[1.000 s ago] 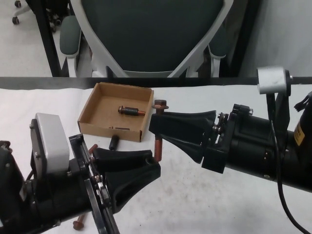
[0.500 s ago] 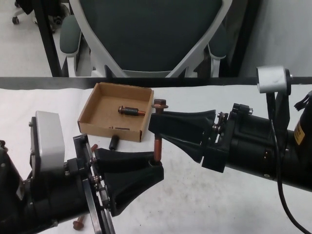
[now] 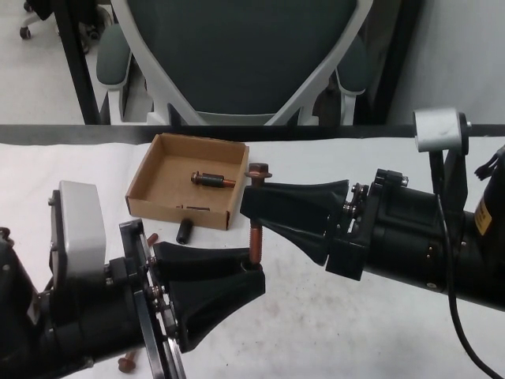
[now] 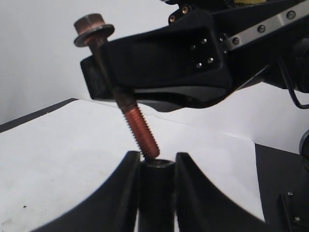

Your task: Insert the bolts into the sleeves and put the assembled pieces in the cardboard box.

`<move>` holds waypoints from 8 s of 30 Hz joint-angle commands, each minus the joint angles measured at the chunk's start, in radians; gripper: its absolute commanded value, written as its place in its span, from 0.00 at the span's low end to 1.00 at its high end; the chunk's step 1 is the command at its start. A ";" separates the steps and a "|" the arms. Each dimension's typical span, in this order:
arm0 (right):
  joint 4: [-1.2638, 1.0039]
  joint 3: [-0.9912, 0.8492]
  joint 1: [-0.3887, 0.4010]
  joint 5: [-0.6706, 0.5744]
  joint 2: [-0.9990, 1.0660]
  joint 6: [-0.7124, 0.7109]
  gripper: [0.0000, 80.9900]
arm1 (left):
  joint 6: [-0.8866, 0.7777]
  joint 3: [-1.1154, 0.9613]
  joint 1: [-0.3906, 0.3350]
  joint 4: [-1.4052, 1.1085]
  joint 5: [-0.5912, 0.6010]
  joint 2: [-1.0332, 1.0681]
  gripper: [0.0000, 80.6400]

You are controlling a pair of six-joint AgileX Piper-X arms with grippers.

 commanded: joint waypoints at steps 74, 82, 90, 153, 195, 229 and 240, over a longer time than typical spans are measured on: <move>0.018 -0.011 -0.002 -0.321 -0.017 0.174 0.54 | -0.278 -0.052 0.107 -0.030 -0.394 0.005 0.01; -0.004 -0.011 -0.002 -0.348 -0.038 0.231 0.55 | -0.278 -0.058 0.120 -0.026 -0.362 0.005 0.01; 0.005 -0.011 -0.002 -0.541 -0.048 0.234 0.00 | -0.220 -0.194 0.126 0.305 -0.366 0.006 0.01; 1.216 -0.587 -0.055 0.088 0.391 -0.183 0.00 | 0.000 -1.201 0.292 1.239 -0.622 0.893 0.01; 1.244 -0.956 -0.055 0.084 0.824 -0.045 0.55 | -0.101 -1.247 0.513 1.130 -0.097 0.802 0.44; 1.250 -0.980 -0.049 0.251 0.917 0.112 0.45 | 0.465 -0.907 0.496 1.959 -0.089 0.388 0.44; 1.250 -0.980 -0.044 0.203 0.917 0.113 0.05 | 0.572 -0.893 0.370 2.044 -0.145 0.309 0.44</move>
